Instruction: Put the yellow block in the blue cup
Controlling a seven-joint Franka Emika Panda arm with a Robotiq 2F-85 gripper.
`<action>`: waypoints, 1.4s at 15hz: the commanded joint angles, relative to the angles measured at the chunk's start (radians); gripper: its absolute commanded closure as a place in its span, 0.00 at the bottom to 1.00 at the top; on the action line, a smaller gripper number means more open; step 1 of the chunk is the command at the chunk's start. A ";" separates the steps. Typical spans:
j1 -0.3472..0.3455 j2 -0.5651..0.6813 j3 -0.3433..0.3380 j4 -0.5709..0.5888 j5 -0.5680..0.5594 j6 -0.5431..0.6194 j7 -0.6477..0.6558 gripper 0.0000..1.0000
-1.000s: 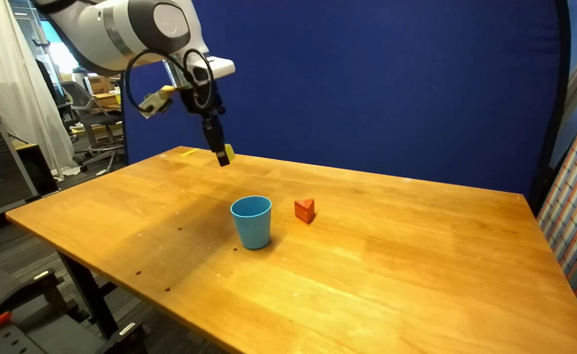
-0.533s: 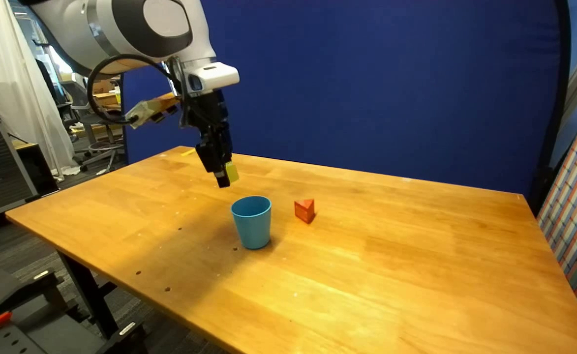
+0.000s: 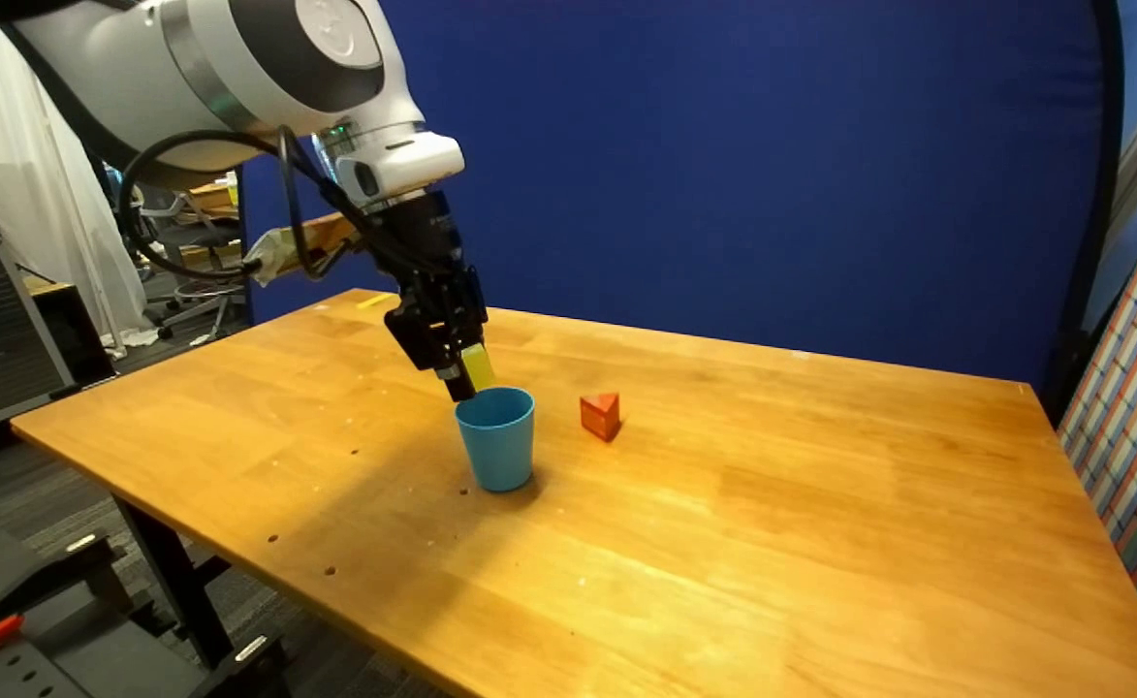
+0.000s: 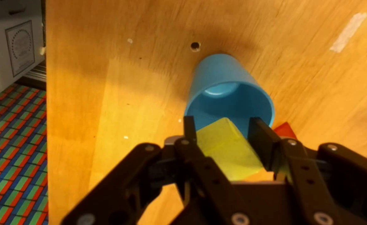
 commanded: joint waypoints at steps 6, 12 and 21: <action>-0.057 0.003 0.046 0.013 -0.063 0.008 0.085 0.78; -0.055 0.003 0.056 0.021 -0.064 0.015 0.086 0.05; 0.012 -0.186 0.215 0.028 0.319 -0.042 -0.460 0.00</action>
